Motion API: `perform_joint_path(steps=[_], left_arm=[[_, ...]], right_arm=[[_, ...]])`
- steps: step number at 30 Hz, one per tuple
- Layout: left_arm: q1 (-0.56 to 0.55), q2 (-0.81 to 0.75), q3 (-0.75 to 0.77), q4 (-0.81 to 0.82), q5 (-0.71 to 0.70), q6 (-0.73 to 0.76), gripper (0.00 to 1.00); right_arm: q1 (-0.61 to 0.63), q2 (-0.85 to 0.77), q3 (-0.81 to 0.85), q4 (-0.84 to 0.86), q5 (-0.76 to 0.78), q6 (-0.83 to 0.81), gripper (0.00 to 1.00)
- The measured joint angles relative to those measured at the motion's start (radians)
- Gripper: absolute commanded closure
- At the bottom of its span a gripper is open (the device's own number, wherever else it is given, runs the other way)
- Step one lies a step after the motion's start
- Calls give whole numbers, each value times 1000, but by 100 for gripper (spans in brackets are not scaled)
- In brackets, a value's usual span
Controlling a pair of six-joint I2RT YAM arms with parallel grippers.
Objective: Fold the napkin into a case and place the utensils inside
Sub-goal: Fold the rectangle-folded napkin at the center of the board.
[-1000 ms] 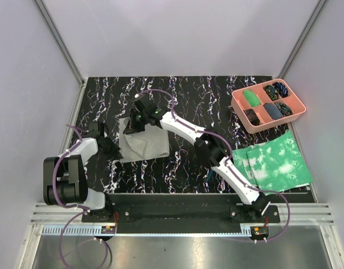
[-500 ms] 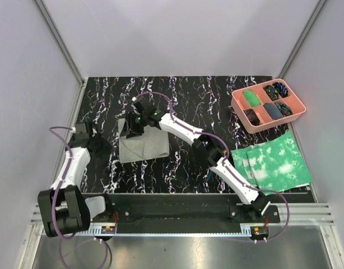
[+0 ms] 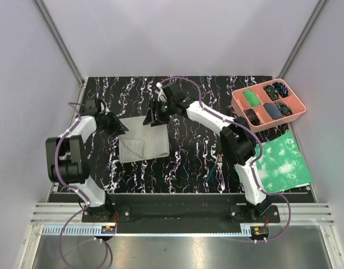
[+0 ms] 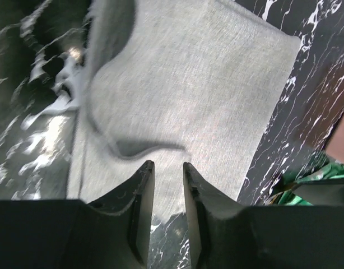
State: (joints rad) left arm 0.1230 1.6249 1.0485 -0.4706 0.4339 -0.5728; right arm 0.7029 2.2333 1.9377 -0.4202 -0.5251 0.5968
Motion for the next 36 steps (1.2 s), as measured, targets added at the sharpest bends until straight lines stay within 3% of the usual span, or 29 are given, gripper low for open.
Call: perform_joint_path(steps=[6,12,36], left_arm=[[-19,184,130,8,3,5,75],[-8,272,160,11,-12,4,76],[-8,287,166,32,-53,-31,76]], right_arm=[[-7,47,-106,108,-62,13,38],[14,93,-163,219,-133,64,37],[97,157,-216,374,-152,157,37]])
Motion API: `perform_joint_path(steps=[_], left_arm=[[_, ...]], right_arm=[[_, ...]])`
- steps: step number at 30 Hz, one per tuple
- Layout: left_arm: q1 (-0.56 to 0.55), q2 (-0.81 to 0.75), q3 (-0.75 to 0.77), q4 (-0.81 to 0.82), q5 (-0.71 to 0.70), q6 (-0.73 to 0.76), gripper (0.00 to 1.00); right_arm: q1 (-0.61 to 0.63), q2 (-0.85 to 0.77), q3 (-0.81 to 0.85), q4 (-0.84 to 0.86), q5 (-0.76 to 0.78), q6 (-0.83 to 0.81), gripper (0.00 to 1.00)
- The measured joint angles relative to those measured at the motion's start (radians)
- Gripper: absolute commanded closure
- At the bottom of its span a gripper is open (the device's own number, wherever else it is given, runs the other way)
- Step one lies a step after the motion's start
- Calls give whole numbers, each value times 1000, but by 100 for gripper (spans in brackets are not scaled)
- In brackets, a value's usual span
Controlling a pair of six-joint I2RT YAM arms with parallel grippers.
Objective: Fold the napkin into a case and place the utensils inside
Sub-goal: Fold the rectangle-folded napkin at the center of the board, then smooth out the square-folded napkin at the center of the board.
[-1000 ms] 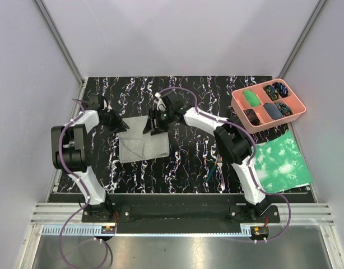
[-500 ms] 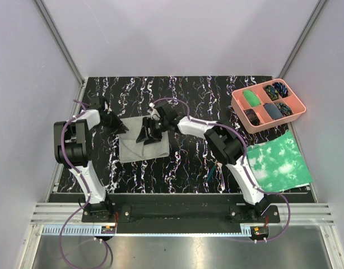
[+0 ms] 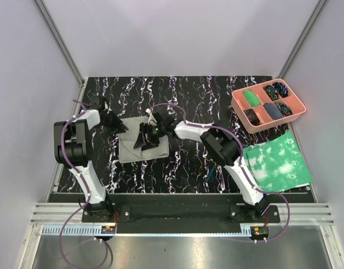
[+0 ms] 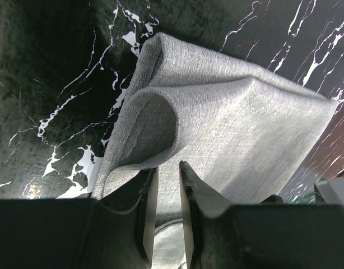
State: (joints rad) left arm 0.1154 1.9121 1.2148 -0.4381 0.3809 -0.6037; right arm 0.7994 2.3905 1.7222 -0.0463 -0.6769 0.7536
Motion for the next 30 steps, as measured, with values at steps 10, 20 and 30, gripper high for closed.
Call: perform_joint_path(steps=[10,20,30], left_arm=[[0,-3,-10,9,-4,-3,75],[4,-73,31,-46,-24,13,71],[5,74,200,-53,-19,31,72]], right_arm=[[115,15,26,6,-24,7,38],[131,-51,-32,-85,14,-69,36],[-51,-372,-296,-101,79,-117,64]])
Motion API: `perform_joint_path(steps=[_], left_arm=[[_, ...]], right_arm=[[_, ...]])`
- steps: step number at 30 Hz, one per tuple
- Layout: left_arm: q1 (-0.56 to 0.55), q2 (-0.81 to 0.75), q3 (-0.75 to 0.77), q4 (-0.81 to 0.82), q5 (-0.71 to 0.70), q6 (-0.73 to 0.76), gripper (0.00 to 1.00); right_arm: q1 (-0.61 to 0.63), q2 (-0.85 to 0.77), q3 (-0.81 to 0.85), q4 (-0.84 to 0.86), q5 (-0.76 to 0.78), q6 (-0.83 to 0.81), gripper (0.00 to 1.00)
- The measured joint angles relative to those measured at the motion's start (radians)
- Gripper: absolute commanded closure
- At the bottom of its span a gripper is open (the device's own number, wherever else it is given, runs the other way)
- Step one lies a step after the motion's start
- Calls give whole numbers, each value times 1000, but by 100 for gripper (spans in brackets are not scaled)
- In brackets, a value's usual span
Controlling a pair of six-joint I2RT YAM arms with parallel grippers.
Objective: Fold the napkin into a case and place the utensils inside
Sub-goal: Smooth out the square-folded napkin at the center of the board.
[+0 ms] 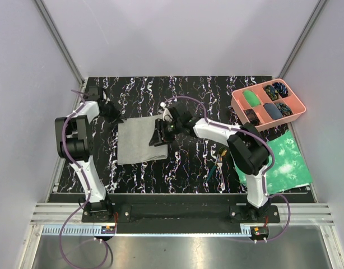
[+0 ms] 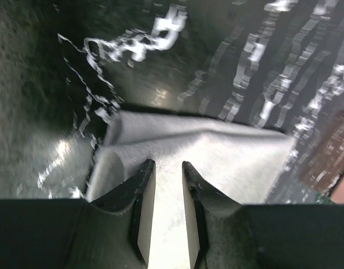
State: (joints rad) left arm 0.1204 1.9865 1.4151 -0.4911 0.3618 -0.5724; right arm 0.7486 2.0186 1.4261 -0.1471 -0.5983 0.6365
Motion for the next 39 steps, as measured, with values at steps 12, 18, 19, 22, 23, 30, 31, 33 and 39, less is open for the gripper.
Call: perform_joint_path(steps=[12,18,19,22,23,30,31,33,39], left_arm=[[27,171,177,-92,-18,73,72],[27,189,208,-92,2,105,65],[26,186,208,-92,5,106,62],[10,146,193,-101,7,110,62],[2,120,185,-109,7,109,63],[-109,-220,-25,2,51,46,80],[-134,-264,-75,28,63,26,81],[-206,-351,-208,110,86,-21,84],[-352,-402,-522,293,130,-156,90]], right_arm=[[-45,52,-264,153,-57,27,82],[-51,17,-297,167,-56,23,82],[-51,7,-297,160,-56,22,81],[-55,-35,-275,122,-59,16,79],[-59,-47,-258,114,-60,13,77],[-123,-47,-108,76,-81,-9,65],[-138,-37,-81,74,-86,-12,65],[-171,-8,-34,72,-100,-13,65],[-274,129,127,16,-131,-39,78]])
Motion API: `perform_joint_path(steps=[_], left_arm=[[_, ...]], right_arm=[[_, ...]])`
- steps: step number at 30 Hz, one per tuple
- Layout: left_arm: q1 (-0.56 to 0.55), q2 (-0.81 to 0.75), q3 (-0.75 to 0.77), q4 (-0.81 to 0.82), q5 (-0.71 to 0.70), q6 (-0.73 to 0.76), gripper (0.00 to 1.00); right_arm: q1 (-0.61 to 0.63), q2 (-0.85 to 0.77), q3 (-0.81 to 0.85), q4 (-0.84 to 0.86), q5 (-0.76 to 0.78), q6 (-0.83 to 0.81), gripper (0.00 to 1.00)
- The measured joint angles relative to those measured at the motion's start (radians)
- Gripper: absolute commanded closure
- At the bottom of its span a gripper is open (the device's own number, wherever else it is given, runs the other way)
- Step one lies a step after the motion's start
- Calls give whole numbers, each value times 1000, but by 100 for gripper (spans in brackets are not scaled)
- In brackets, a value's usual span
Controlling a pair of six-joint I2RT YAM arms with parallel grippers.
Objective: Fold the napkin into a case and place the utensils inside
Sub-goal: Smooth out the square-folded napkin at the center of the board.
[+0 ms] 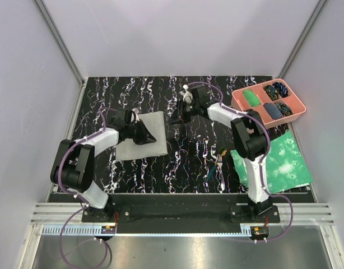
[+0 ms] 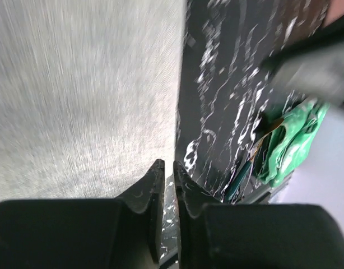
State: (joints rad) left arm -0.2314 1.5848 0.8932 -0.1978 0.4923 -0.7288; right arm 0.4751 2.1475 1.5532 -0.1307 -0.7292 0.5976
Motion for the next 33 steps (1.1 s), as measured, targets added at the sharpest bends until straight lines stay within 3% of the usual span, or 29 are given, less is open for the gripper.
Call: perform_joint_path(steps=[12,33], left_arm=[[-145,134,-90,349,46,-137,96],[-151,230,-261,671,111,-230,98]], right_arm=[[13,126,85,-47,-55,-2,91],[69,253,65,158,-131,102,100]])
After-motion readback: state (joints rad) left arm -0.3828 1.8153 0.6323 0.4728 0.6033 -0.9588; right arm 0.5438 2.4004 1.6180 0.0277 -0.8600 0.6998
